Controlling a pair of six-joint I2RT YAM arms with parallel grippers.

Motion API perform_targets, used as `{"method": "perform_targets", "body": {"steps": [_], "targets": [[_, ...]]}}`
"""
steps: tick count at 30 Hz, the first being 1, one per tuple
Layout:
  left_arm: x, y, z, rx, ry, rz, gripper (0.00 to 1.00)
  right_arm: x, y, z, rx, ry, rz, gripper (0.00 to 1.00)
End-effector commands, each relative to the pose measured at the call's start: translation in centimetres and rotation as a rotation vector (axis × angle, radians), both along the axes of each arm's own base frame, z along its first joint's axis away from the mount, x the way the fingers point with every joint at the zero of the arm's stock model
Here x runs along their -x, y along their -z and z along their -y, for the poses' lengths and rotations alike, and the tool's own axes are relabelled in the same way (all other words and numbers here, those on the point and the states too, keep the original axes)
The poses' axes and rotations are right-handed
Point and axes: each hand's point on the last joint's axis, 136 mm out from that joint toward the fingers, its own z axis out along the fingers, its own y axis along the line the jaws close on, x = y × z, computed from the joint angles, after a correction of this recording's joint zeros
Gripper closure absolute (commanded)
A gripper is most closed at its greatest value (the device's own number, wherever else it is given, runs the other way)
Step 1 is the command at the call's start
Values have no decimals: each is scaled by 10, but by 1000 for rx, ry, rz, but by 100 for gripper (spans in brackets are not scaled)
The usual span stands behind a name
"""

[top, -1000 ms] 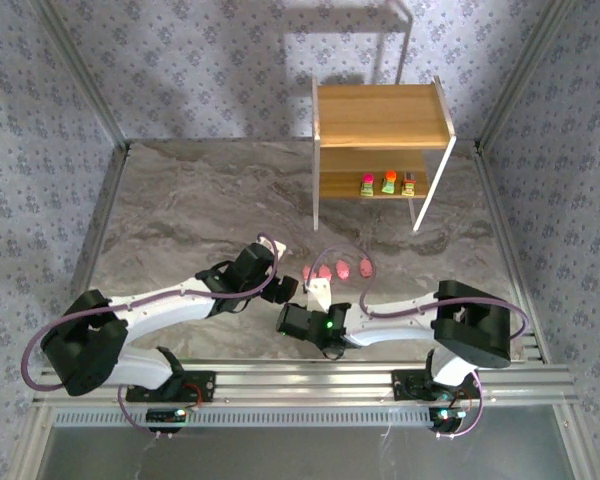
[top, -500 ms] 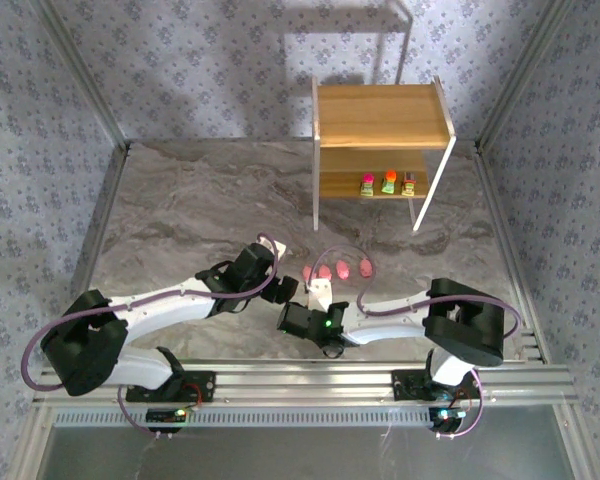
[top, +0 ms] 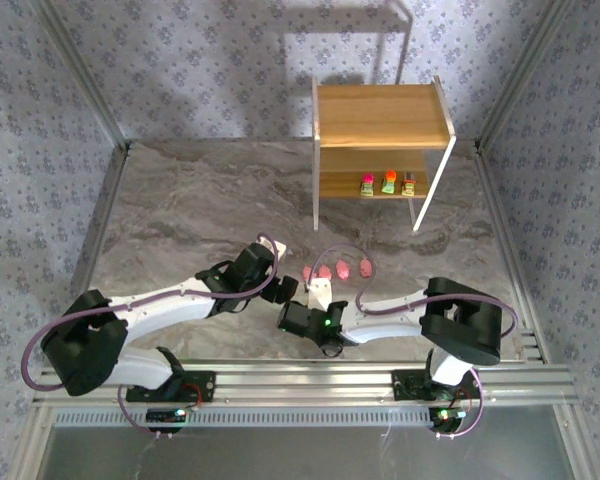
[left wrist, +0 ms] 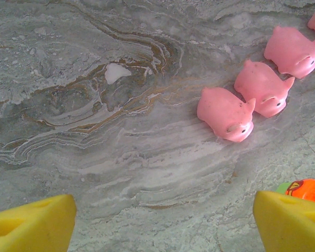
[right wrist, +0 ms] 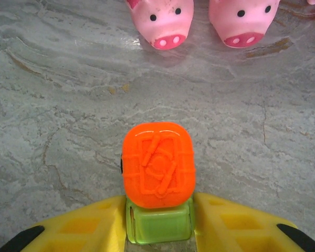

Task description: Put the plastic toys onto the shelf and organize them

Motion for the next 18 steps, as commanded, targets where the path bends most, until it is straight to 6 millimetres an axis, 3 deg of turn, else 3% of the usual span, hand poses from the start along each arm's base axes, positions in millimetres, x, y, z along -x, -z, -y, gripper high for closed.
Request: {"method": "perform_targets", "body": {"steps": [1,10,18], "targets": [[-4,-12,4,37,-5,13,13,0,7,9,30,19,-5,65],[-4,-12,5,37,-1,14,13,0,-2,11,39,13,12,68],[-2,-16,10,70,20,14,13,-7,-29,27,54,29,52,70]]}}
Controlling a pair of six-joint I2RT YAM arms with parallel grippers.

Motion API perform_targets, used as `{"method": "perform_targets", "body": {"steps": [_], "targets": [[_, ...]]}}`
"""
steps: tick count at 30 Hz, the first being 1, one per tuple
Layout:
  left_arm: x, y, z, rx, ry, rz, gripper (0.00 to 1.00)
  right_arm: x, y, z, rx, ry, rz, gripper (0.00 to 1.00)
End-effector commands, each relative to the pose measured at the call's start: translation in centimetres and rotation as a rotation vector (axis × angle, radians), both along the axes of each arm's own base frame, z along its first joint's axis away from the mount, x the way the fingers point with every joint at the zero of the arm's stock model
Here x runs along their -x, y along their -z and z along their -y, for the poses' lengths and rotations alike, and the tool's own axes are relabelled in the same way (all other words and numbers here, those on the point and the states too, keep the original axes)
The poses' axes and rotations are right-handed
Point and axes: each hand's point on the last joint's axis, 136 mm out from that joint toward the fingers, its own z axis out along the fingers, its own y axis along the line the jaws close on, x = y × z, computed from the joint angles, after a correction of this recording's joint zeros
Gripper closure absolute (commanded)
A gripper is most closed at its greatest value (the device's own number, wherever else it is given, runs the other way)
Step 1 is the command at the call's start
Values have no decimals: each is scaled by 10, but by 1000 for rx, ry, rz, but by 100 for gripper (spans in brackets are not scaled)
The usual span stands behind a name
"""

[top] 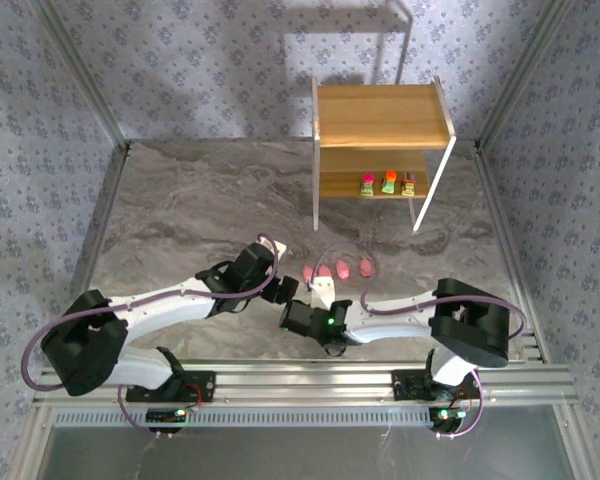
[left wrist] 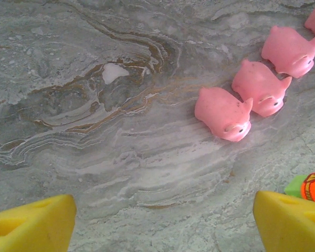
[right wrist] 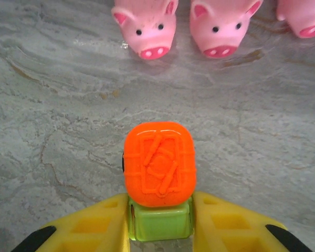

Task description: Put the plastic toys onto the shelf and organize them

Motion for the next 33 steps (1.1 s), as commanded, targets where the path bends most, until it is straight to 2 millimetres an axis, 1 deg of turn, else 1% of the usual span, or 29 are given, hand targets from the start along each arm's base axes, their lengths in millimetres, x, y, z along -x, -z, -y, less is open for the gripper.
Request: {"method": "perform_targets", "body": {"steps": [1,7,13,18,24,28,33], "targets": [[-2,-16,9,68,16,19,13,-8,-19,19,42,25,44,70],[3,-22,15,110,52,22,13,-18,-39,36,40,42,66,70],[12,-30,26,150,112,37,13,-37,-68,55,41,61,105,70],[21,-37,35,165,166,64,12,-54,-86,69,26,82,125,70],[28,-42,43,171,209,86,12,-74,-106,74,26,88,152,70],[30,-43,44,171,218,92,12,-89,-121,76,14,93,180,70],[31,-45,44,172,220,106,12,-114,-139,79,6,109,216,70]]}}
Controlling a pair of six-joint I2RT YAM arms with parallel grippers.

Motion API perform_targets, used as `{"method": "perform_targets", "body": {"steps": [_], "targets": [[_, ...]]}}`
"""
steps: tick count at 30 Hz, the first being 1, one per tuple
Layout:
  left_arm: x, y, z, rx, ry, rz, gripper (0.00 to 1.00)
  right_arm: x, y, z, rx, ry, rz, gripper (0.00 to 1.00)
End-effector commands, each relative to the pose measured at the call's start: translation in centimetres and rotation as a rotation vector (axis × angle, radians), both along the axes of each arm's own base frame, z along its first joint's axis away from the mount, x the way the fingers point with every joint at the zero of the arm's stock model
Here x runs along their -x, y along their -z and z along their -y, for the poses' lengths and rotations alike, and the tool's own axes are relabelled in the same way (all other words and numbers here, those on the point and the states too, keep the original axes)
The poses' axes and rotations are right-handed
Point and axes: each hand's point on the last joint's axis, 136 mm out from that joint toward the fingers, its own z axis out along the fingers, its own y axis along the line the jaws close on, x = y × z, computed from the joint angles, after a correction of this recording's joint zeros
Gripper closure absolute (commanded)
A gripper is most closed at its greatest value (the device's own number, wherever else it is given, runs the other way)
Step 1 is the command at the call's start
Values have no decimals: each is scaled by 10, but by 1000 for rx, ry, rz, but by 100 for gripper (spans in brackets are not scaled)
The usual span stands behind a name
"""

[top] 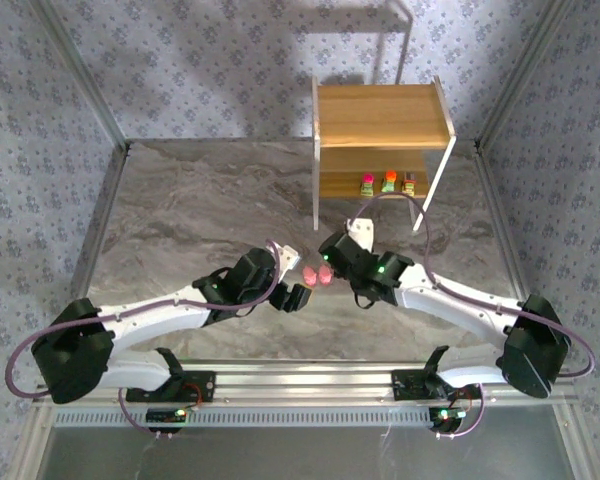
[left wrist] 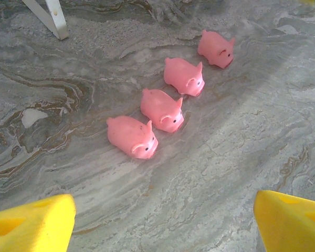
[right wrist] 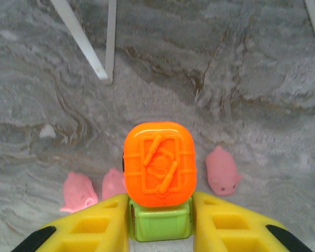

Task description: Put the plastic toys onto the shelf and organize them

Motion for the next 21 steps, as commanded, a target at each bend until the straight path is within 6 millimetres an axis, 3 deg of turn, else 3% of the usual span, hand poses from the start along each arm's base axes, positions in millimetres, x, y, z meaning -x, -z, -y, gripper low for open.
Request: {"method": "perform_targets", "body": {"steps": [1,12,21], "targets": [[0,-12,4,30,19,44,12,-19,-21,-3,1,-17,43,70],[-1,-14,-1,15,2,62,12,-69,-40,-3,-13,3,90,70],[-1,-14,-2,15,1,65,12,-92,-47,-1,-26,24,106,70]]}}
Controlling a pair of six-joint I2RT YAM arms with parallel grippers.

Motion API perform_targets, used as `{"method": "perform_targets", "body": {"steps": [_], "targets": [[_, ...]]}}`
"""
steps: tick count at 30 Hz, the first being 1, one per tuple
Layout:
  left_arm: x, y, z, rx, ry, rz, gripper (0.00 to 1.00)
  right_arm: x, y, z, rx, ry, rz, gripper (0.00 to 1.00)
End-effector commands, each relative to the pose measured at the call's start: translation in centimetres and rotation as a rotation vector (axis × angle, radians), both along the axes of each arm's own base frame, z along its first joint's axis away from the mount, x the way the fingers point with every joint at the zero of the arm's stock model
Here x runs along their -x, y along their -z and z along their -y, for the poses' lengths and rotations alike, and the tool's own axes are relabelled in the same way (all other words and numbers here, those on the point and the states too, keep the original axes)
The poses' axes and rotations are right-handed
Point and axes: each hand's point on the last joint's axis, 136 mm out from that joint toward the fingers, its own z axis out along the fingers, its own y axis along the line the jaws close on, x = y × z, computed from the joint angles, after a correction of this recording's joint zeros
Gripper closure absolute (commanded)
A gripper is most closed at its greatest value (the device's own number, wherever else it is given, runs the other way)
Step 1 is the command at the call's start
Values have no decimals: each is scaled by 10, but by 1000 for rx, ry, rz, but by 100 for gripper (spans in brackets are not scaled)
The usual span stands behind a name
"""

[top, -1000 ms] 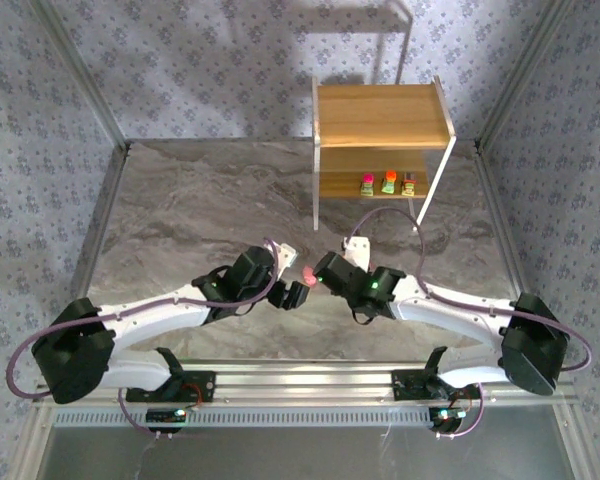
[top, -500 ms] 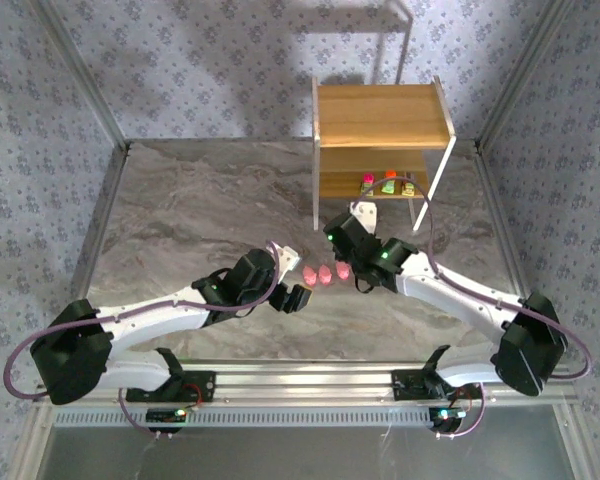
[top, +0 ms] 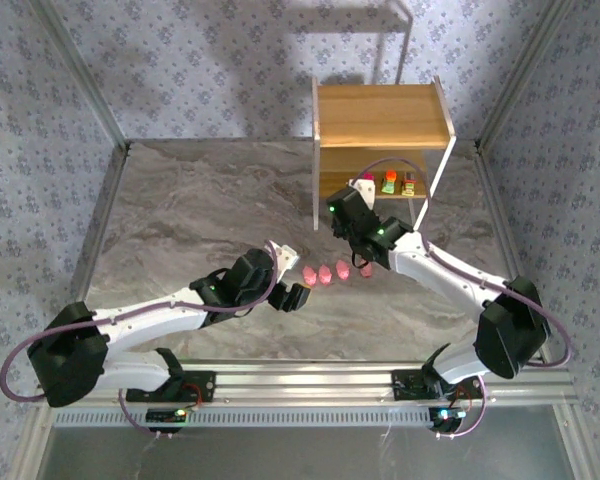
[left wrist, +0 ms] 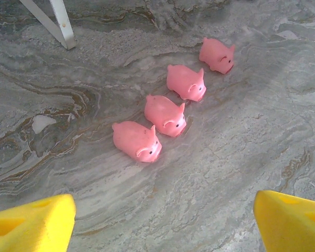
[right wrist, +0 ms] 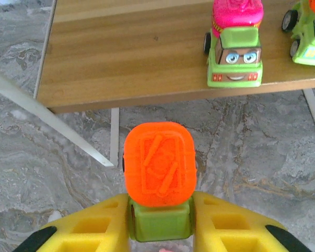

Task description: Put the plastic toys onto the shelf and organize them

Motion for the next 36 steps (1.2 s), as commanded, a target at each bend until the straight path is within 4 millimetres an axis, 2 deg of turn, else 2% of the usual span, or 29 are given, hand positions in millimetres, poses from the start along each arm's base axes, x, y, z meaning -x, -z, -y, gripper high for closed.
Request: {"method": "perform_targets", "body": {"steps": [1,4,5,13,36], "targets": [[1,-8,1,16,8,33,12,-14,-12,-4,-10,-8,28,70],[1,-8,1,17,9,34,12,-18,-7,-2,-8,-4,20,70],[1,-8,1,18,9,35,12,-24,-18,-6,-26,-3,41,70],[0,-7,1,13,4,38,12,-39,-22,-10,-36,2,56,71],[-2,-10,-4,8,-16,53,12,-63,-13,-8,-29,21,60,70]]}}
